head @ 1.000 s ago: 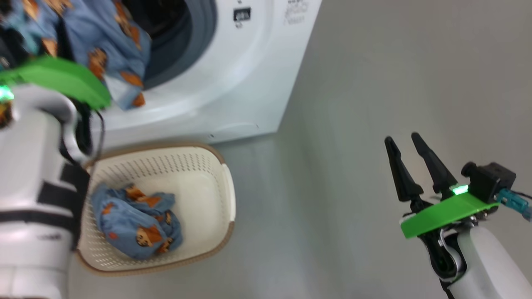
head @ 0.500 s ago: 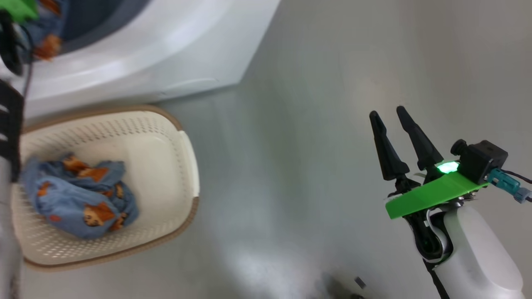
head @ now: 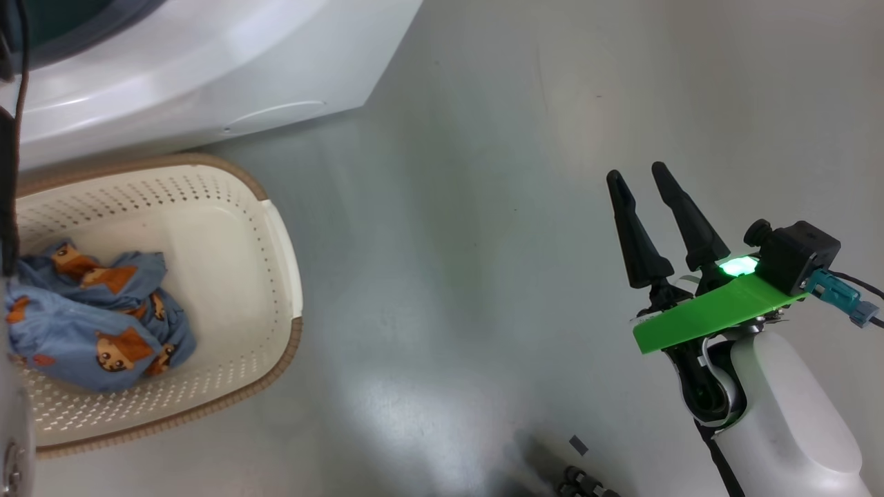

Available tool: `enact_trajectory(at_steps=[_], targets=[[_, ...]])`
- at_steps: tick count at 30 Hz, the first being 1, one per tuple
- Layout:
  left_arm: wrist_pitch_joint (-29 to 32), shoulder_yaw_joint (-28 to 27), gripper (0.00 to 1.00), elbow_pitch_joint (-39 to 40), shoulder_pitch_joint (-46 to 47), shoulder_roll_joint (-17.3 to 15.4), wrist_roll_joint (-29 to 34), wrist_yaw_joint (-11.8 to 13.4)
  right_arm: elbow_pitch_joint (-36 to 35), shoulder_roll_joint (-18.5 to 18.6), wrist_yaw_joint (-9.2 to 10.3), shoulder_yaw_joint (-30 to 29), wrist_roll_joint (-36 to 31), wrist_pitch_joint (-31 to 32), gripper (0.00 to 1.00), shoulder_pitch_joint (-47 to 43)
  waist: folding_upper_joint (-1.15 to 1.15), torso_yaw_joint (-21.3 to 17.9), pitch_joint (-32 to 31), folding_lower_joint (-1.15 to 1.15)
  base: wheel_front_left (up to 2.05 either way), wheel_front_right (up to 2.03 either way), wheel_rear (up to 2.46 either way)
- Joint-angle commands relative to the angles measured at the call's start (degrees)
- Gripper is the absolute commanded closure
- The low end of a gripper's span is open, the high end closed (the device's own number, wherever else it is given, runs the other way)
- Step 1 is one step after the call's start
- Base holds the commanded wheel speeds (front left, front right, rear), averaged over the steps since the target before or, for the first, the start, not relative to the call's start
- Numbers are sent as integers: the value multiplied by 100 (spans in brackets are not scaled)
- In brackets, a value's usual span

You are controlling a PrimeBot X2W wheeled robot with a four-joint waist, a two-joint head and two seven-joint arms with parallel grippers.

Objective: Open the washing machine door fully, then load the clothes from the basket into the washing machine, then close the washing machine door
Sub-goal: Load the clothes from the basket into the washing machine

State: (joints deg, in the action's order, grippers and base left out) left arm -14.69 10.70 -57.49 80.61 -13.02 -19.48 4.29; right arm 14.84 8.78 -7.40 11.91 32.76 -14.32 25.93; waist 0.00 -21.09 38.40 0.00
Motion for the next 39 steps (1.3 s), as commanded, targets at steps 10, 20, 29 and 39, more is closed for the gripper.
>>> enact_trajectory(at_steps=[10, 20, 29, 39], targets=[[-30, 67, 0, -100, -103, -112, 169, -137, -96, 53, -9, 58, 14, -68, 0, -72, 0, 221, -146, 0, 0, 0, 0], [-30, -63, 0, 518, -981, -87, 180, -302, -112, 52, -9, -48, -13, -68, 0, -193, 0, 469, -499, 0, 0, 0, 0], [-30, -311, 0, 1682, -2158, -86, 175, -259, -95, 121, -9, -105, -33, -68, 0, -300, 0, 691, -761, 0, 0, 0, 0], [-30, -622, 0, 3446, -3902, -59, 203, -106, -150, 228, -9, -178, -60, -68, 0, -388, 0, 838, -943, 0, 0, 0, 0]])
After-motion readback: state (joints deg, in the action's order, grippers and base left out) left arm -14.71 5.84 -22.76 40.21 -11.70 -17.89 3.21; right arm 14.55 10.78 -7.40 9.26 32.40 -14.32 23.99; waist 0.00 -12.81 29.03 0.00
